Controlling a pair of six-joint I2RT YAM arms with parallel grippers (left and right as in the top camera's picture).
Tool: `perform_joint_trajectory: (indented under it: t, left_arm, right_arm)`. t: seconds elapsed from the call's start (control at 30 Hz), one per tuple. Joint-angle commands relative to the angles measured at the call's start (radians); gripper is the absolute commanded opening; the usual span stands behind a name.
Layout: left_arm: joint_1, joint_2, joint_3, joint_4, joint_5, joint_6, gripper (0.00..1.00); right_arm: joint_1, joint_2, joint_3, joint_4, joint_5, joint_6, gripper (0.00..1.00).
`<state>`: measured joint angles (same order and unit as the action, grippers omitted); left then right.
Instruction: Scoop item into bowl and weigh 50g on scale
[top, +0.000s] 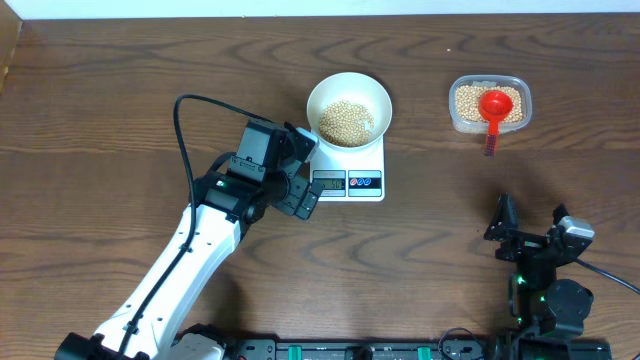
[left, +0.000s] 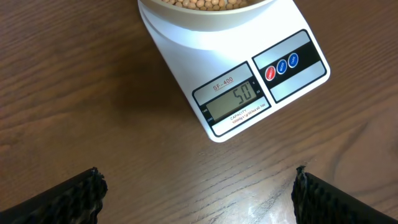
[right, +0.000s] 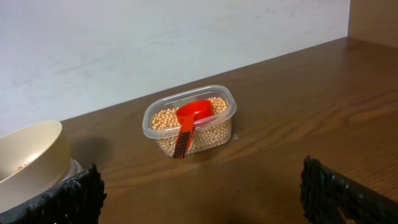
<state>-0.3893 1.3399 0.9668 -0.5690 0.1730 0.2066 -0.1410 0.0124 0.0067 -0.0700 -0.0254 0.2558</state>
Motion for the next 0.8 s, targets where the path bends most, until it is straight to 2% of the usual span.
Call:
perform_joint_trajectory:
  t: [0.0,0.77]
  left_arm:
    - [-0.002,0.007,-0.002,-0.002,-0.009,-0.001,0.98]
    - [0.003,-0.044,-0.002,0.013,-0.01,-0.001,0.98]
  right_arm:
    - [-0.003,-0.007,-0.001,-0.005,0.008,0.01,0.99]
    - [-0.003,-0.007,-0.001,-0.005,0.008,0.01,0.99]
